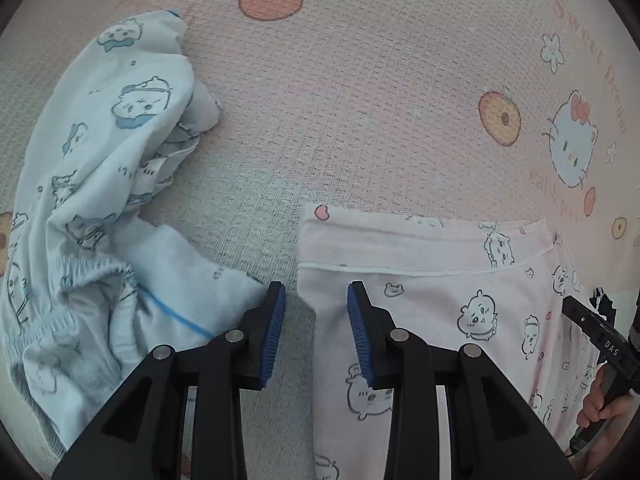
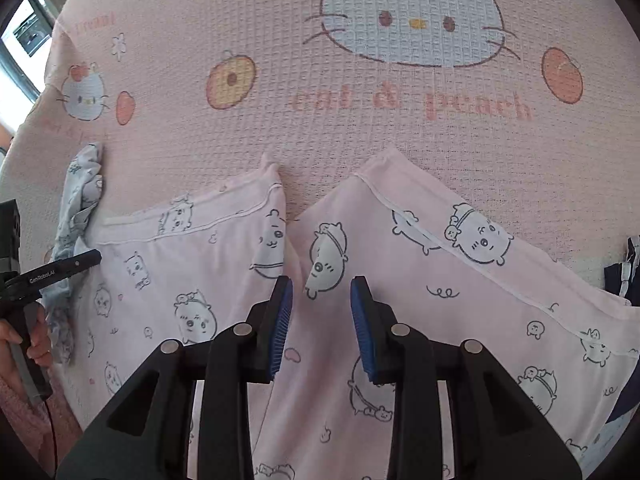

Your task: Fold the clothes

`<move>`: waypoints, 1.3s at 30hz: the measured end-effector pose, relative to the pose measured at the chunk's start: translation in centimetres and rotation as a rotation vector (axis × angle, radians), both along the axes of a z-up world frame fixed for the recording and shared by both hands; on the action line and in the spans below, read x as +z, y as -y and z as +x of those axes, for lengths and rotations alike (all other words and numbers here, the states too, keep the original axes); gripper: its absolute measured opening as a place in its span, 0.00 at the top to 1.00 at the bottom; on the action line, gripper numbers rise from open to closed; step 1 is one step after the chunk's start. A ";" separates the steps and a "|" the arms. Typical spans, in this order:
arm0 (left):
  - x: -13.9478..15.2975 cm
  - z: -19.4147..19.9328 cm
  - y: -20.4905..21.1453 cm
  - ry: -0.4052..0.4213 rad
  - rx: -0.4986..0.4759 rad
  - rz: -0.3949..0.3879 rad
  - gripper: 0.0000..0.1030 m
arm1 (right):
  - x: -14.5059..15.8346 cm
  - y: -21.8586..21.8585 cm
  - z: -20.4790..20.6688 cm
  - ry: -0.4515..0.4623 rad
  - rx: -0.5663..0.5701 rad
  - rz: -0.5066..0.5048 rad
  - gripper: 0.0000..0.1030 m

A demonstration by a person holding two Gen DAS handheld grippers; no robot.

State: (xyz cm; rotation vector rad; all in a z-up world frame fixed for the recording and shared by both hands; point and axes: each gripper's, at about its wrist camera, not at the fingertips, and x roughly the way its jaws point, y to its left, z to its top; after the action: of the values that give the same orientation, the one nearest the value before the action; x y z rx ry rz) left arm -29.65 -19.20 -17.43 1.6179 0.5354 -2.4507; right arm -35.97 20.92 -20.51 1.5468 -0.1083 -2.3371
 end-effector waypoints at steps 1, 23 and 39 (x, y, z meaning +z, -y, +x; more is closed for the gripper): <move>0.2 -0.3 -0.1 -0.017 -0.014 0.004 0.67 | -0.3 0.0 0.0 -0.002 -0.010 -0.008 0.71; 0.2 -2.7 1.2 0.054 -0.188 -0.256 0.92 | -1.4 0.4 0.6 -0.089 0.040 0.154 0.70; -0.6 -5.4 2.2 -0.023 -0.144 -0.153 0.87 | -1.3 10.7 -2.5 -0.101 0.325 0.192 0.69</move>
State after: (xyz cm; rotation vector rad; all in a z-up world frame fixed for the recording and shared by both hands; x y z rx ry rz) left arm -35.08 -21.35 -18.08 1.6208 0.2349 -2.5437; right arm -38.47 10.26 -21.84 1.4028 0.3741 -2.2076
